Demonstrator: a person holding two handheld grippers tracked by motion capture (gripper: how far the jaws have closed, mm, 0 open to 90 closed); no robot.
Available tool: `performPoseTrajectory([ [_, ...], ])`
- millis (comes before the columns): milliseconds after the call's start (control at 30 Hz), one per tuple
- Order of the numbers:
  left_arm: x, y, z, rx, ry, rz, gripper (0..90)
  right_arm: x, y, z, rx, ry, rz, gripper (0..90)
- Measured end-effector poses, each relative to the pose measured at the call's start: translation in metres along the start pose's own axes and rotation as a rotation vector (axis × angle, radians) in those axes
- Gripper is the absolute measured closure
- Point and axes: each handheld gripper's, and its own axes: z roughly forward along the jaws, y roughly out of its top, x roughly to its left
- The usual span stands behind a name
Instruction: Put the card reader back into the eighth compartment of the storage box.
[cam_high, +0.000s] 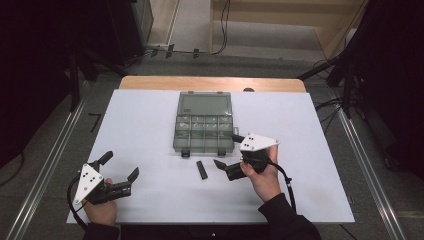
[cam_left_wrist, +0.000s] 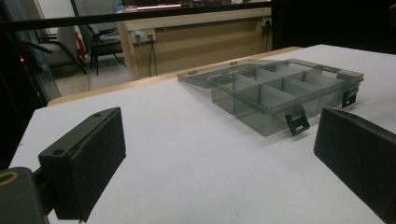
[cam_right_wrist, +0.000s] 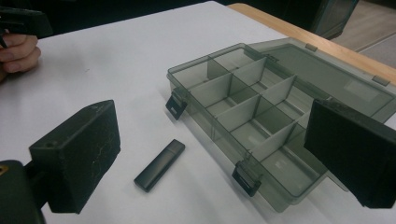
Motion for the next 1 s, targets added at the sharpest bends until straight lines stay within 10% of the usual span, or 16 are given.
performPoseTrajectory([
  [1000, 0.001, 0.0, 0.0, -0.004, -0.002, -0.006, 2.3, 0.013, 0.012, 0.049, 0.211, 0.038, -0.015, 7.3],
])
